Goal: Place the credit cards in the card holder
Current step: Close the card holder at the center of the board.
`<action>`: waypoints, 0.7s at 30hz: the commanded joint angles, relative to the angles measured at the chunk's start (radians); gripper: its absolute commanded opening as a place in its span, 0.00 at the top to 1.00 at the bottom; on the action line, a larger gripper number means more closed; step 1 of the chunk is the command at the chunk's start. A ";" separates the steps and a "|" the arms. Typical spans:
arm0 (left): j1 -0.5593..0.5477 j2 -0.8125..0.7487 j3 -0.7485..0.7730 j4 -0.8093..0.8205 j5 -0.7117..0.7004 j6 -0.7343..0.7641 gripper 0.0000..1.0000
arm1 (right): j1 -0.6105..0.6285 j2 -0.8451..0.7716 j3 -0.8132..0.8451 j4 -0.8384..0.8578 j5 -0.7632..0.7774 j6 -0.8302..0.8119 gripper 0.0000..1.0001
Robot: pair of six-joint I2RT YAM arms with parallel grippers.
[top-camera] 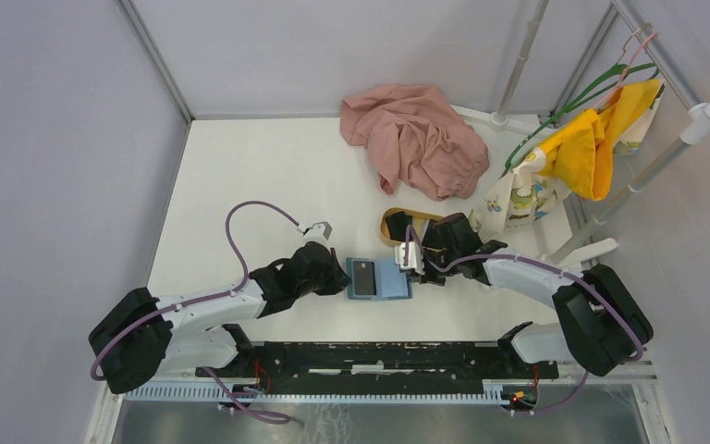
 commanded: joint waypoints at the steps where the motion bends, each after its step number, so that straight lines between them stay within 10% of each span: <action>1: -0.004 -0.039 -0.025 -0.087 -0.099 -0.084 0.98 | -0.058 -0.008 0.012 0.026 -0.027 0.055 0.89; 10: -0.005 -0.036 -0.032 -0.072 -0.067 -0.083 0.98 | -0.134 0.180 0.139 -0.067 -0.007 0.310 0.77; 21: -0.009 -0.010 0.024 -0.053 0.005 -0.050 0.98 | -0.149 0.116 0.150 -0.125 -0.226 0.194 0.54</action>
